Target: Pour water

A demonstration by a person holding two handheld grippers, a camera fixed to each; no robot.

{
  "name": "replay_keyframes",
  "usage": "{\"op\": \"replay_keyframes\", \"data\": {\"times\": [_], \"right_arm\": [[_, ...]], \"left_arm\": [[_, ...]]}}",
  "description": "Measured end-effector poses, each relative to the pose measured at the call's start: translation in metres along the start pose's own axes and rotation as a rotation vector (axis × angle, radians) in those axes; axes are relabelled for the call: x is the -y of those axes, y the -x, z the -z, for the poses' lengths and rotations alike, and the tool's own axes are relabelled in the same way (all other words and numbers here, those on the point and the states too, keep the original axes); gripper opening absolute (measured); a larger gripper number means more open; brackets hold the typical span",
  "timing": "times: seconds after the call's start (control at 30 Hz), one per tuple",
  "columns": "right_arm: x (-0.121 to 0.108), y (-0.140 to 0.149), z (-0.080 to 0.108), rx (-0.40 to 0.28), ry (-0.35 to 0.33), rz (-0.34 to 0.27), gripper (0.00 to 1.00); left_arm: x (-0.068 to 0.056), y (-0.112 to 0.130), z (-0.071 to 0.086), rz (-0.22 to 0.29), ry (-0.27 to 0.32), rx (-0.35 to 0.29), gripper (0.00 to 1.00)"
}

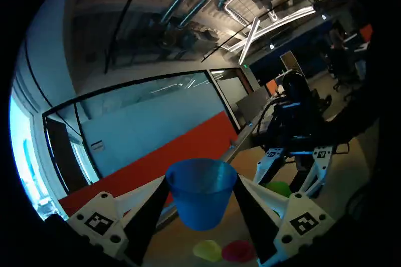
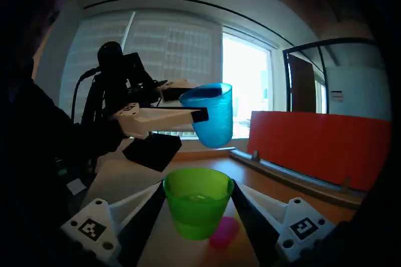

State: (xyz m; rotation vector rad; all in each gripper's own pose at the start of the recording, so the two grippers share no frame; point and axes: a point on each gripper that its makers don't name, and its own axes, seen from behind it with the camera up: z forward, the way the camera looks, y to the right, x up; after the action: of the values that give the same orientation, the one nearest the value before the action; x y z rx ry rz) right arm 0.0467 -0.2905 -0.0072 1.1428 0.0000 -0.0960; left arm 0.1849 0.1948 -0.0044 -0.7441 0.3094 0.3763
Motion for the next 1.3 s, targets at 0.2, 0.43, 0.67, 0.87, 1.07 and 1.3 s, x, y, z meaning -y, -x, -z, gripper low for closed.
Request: {"op": "replay_keyframes", "data": {"times": [0.2,0.43,0.67,0.87,1.07,1.3], "right_arm": [[-0.001,-0.002,0.001,-0.004,0.004,0.002,0.92],[-0.002,-0.004,0.002,-0.011,0.007,0.001,0.92],[-0.002,-0.007,0.004,-0.015,0.013,0.002,0.92],[-0.003,-0.008,0.005,-0.018,0.015,-0.003,0.92],[-0.004,-0.009,0.005,-0.017,0.017,-0.003,0.92],[-0.005,-0.01,0.007,-0.008,0.017,-0.009,0.92]], "left_arm": [[0.004,0.003,-0.001,0.155,0.009,0.007,0.86],[0.001,0.006,-0.005,0.309,0.043,0.019,0.86],[0.006,0.007,-0.009,0.496,0.063,0.013,0.86],[0.012,0.014,-0.008,0.526,0.056,0.021,0.86],[0.016,0.018,-0.007,0.521,0.042,0.032,0.86],[0.018,0.027,-0.003,0.513,0.036,0.048,0.86]]}}
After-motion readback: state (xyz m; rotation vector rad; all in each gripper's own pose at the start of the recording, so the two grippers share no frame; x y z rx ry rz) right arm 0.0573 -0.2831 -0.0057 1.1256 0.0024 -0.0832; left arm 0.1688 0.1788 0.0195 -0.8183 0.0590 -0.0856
